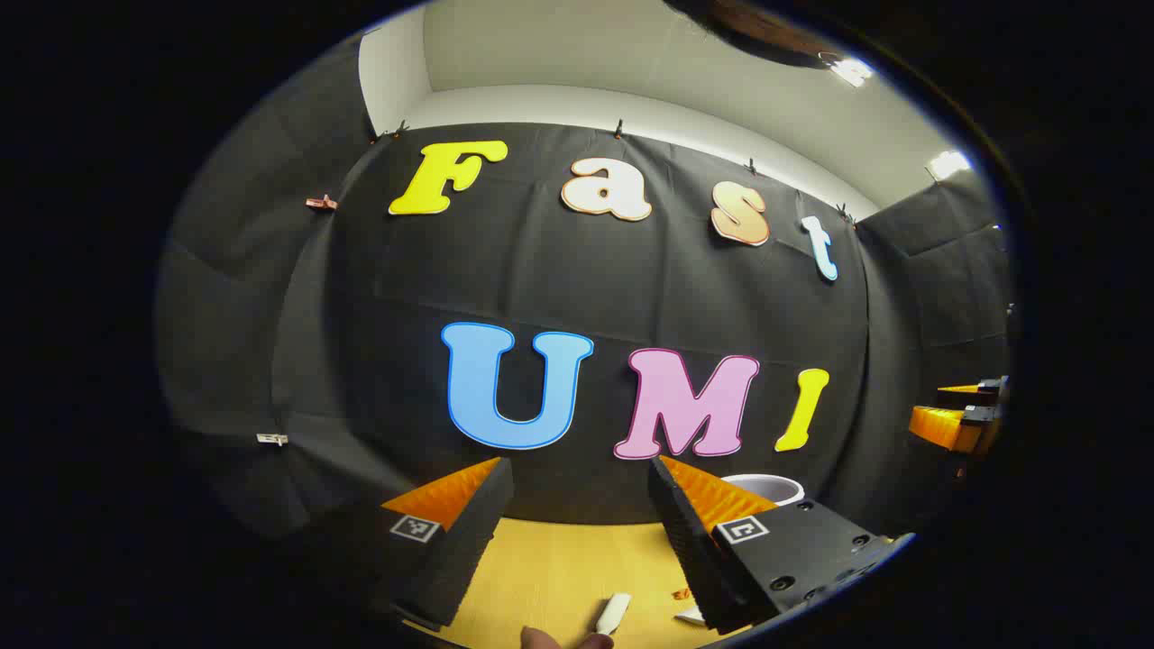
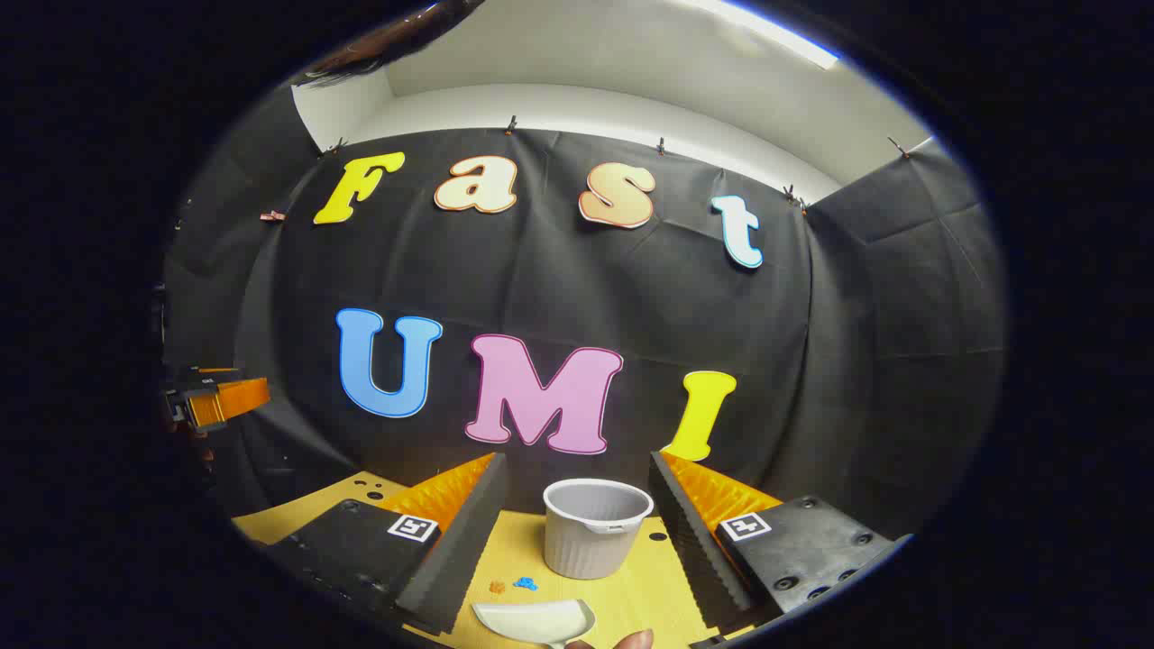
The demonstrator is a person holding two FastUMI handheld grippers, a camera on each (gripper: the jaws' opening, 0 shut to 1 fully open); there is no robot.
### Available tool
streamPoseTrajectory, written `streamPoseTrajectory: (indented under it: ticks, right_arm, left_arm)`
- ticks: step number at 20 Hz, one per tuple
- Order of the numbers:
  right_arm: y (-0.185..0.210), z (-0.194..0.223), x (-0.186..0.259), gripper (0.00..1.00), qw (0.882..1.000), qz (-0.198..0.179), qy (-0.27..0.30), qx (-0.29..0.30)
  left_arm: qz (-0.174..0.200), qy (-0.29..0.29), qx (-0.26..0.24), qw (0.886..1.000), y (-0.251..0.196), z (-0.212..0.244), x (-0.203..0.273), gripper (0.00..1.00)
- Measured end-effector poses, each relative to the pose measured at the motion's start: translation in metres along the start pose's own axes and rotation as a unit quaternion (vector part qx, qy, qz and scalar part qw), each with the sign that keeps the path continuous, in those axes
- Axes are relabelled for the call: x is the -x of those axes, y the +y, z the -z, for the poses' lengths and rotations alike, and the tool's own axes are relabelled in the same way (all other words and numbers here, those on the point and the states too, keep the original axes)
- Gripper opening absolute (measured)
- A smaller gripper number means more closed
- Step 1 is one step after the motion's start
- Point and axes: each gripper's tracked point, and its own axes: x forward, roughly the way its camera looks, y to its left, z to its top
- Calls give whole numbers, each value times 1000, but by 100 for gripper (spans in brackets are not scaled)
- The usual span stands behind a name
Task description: Pick up the small broom and dustpan from the desktop, sweep the trash into the dustpan with the broom, and then empty the trash into the garbage bin.
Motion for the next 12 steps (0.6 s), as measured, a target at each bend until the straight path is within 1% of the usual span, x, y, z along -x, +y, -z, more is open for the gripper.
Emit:
streamPoseTrajectory:
  ticks: [4,7,9,12]
  right_arm:
    - [9,2,-2,97,1000,-2,-2,9]
    - [21,4,-2,97,1000,-14,1,11]
    - [22,4,-6,97,1000,-17,2,19]
    - [27,3,-7,98,1000,-22,1,12]
  left_arm:
    - [18,10,-4,1000,1,6,-2,95]
    - [16,20,4,1000,2,13,-3,95]
    - [15,21,6,1000,1,13,-6,95]
    - [26,24,9,999,-1,14,-5,96]
